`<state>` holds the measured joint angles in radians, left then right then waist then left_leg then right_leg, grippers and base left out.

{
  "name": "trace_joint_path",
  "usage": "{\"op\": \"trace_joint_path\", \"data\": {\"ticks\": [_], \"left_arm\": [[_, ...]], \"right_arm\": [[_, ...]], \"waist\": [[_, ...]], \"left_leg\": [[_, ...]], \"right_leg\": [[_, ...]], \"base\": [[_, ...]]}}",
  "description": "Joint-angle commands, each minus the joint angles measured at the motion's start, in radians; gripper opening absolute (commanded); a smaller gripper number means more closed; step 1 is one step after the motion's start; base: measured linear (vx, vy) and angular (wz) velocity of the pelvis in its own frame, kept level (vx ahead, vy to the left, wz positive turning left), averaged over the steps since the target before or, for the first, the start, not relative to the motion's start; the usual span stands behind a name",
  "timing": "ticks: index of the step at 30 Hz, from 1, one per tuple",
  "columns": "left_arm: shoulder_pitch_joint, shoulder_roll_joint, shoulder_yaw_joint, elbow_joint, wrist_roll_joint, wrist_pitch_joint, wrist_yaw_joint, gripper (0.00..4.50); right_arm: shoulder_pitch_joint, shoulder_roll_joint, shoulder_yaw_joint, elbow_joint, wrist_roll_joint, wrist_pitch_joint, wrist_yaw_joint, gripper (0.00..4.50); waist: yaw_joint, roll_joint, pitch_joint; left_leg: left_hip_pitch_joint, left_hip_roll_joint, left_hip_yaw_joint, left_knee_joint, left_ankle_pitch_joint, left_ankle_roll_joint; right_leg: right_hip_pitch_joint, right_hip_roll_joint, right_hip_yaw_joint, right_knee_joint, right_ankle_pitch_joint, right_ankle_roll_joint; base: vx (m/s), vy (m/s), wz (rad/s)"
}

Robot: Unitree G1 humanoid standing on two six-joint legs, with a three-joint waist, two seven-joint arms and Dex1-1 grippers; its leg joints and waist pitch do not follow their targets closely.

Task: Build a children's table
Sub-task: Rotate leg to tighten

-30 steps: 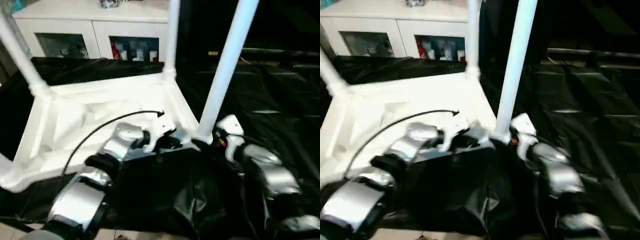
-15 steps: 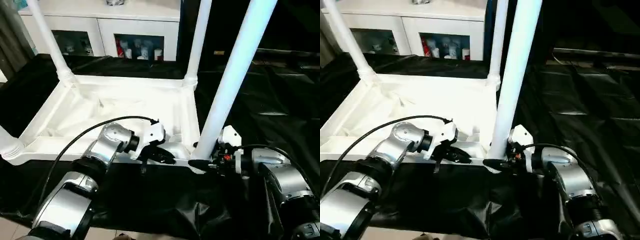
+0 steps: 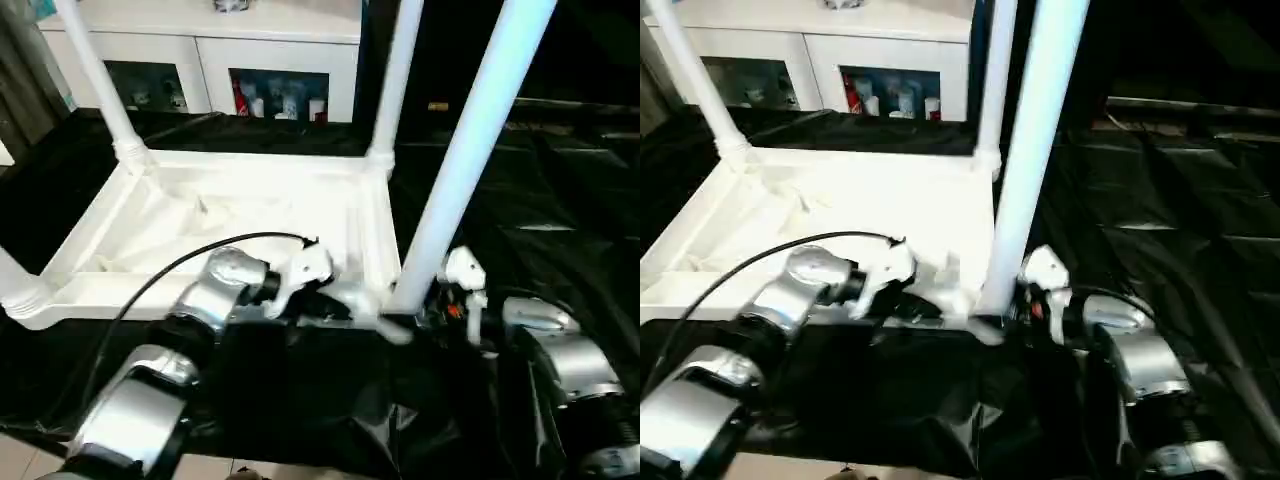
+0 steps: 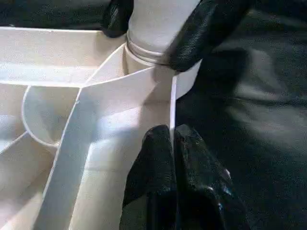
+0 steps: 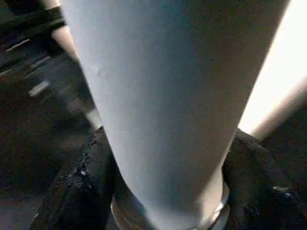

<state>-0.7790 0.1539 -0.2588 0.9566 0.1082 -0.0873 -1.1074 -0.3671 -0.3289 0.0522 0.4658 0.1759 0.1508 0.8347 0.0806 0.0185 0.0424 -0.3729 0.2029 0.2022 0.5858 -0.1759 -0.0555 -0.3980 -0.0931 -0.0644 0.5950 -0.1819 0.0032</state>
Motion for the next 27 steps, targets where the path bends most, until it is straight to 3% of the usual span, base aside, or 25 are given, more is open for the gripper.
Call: {"op": "trace_joint_path", "data": {"ticks": [1,2,4,6,11,12,13,14,19,20,27], "left_arm": [[-0.024,-0.042,0.022,0.020,-0.005,0.015,0.110,0.00],[-0.042,-0.085,0.027,0.045,0.000,0.023,0.187,0.00],[-0.058,-0.128,0.027,0.064,0.005,0.034,0.252,0.00],[-0.065,-0.152,0.024,0.072,0.007,0.034,0.279,0.00],[-0.067,-0.201,0.007,0.082,0.013,0.015,0.272,0.00],[-0.070,-0.200,0.006,0.092,0.016,0.005,0.269,0.00],[-0.073,-0.195,0.008,0.098,0.016,0.000,0.268,0.00],[-0.075,-0.192,0.009,0.104,0.017,-0.003,0.269,0.00],[-0.063,-0.145,0.006,0.085,0.008,-0.027,0.172,0.00],[-0.055,-0.129,0.004,0.073,0.001,-0.031,0.127,0.00],[-0.013,-0.032,-0.010,0.004,-0.039,-0.040,-0.135,0.00]], "right_arm": [[0.001,0.027,0.007,0.061,-0.041,0.037,-0.117,2.65],[-0.018,0.084,-0.040,0.104,-0.042,0.061,-0.279,2.65],[-0.037,0.138,-0.071,0.138,-0.042,0.080,-0.406,2.65],[-0.046,0.168,-0.077,0.151,-0.045,0.088,-0.455,2.65],[-0.046,0.211,-0.008,0.125,-0.081,0.049,-0.399,2.65],[-0.041,0.215,-0.006,0.096,-0.065,0.029,-0.367,3.20],[-0.042,0.211,-0.012,0.086,-0.048,0.029,-0.343,3.20],[-0.044,0.209,-0.016,0.082,-0.037,0.032,-0.333,3.37],[-0.030,0.123,0.017,0.023,-0.021,0.028,-0.168,3.44],[-0.021,0.090,0.029,0.001,-0.013,0.027,-0.096,3.44],[0.015,-0.075,0.082,-0.104,0.040,0.033,0.214,3.44]], "waist": [[-0.008,-0.016,-0.050],[-0.013,-0.015,-0.050],[-0.024,-0.007,-0.049],[-0.031,-0.012,-0.050],[-0.032,-0.009,-0.049],[-0.031,-0.008,-0.049],[-0.032,-0.014,-0.049],[-0.030,-0.011,-0.051],[-0.025,-0.014,-0.052],[-0.023,-0.020,-0.053],[-0.010,-0.015,-0.060]], "left_leg": [[0.020,0.026,-0.021,-0.076,-0.305,0.007],[0.018,0.027,-0.023,-0.079,-0.304,0.000],[0.022,0.026,-0.023,-0.080,-0.327,-0.008],[0.021,0.023,-0.023,-0.079,-0.338,0.000],[0.020,0.022,-0.023,-0.080,-0.349,0.014],[0.021,0.024,-0.024,-0.081,-0.352,0.017],[0.020,0.023,-0.023,-0.080,-0.349,0.019],[0.019,0.024,-0.024,-0.080,-0.340,0.023],[0.013,0.026,-0.021,-0.078,-0.305,0.045],[0.013,0.025,-0.019,-0.076,-0.290,0.054],[0.005,0.031,-0.014,-0.066,-0.185,0.104]], "right_leg": [[0.035,-0.058,0.034,-0.091,-0.404,-0.187],[0.036,-0.058,0.035,-0.094,-0.411,-0.175],[0.028,-0.054,0.036,-0.095,-0.405,-0.176],[0.030,-0.054,0.035,-0.102,-0.422,-0.165],[0.030,-0.054,0.034,-0.108,-0.436,-0.147],[0.029,-0.054,0.034,-0.108,-0.434,-0.149],[0.030,-0.053,0.035,-0.108,-0.431,-0.148],[0.032,-0.055,0.035,-0.104,-0.416,-0.154],[0.038,-0.054,0.038,-0.096,-0.335,-0.180],[0.041,-0.054,0.037,-0.095,-0.323,-0.182],[0.051,-0.053,0.034,-0.070,-0.159,-0.242]], "base": [[0.000,0.000,0.00],[0.000,0.000,0.00],[0.000,0.000,0.00],[0.000,0.000,0.00],[0.000,0.000,0.00],[0.000,0.000,0.00],[0.000,0.000,0.00],[0.000,0.000,0.00],[0.000,0.000,0.00],[0.000,0.000,0.00],[0.000,0.000,0.00]]}}
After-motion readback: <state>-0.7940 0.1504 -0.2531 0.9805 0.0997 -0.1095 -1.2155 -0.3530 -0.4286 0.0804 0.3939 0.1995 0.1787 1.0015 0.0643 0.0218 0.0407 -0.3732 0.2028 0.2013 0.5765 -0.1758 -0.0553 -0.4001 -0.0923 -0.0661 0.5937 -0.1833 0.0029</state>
